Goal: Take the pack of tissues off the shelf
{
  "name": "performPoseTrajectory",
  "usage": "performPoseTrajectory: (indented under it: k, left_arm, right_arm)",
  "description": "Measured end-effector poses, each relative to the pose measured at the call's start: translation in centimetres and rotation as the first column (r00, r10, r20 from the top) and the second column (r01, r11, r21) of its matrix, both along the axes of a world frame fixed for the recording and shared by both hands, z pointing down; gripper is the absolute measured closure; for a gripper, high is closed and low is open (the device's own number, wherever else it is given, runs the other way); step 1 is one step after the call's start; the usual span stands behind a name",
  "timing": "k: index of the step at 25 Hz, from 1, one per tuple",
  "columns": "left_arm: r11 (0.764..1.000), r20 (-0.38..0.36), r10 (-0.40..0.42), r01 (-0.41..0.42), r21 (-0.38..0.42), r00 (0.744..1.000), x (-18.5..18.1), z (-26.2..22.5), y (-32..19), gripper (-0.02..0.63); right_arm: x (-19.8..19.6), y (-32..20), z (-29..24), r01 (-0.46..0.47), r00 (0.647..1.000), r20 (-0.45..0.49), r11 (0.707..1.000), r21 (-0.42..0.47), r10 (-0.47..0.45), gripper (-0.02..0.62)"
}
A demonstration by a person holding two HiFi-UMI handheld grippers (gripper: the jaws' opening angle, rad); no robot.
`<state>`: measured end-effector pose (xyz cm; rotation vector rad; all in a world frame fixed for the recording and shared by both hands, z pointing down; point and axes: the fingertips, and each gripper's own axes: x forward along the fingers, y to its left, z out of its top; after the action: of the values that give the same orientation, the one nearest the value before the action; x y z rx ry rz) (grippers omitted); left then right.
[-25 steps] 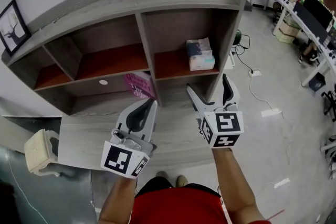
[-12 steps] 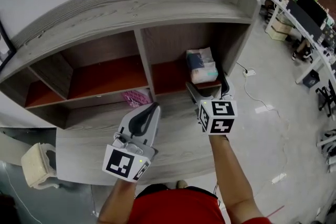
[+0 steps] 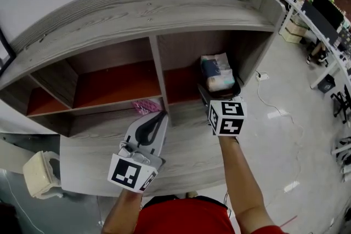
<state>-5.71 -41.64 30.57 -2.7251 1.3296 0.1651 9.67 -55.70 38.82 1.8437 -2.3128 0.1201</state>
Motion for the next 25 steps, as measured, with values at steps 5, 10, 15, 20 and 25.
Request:
performPoseTrajectory:
  k: [5,10,15,20,25]
  left_arm:
    - [1.0,0.002,-0.001,0.001,-0.001,1.0,-0.6,0.1,0.1,0.598]
    - [1.0,0.009,0.006,-0.006,0.003,1.0,-0.6,-0.1,0.5,0.598]
    - [1.0,0.009,0.012,-0.012,0.018,1.0,-0.7,-0.7,1.0,0.598]
    - [0.999,0.002,0.023,-0.023,0.026,1.0,-0.5,-1.1,1.8,0.598]
    - [0.998,-0.006,0.038,-0.038,0.041,0.999,0.1,-1.6,2.8,0.598]
  right_arm:
    - [0.7,-0.2,-0.1,-0.035,0.999,-0.01,0.999,0.011,0.036,0.159]
    - [0.8,0.0,-0.4,-0.04,0.999,-0.017,0.999,0.035,0.041,0.183]
    - [0.7,1.5,-2.1,-0.037,0.999,0.0,0.996,0.084,0.037,0.187]
    - [0.8,4.6,-4.8,-0.008,1.0,-0.003,0.992,0.128,0.009,0.187]
    - [1.2,9.3,-7.4,0.014,1.0,0.009,0.985,0.172,-0.015,0.187]
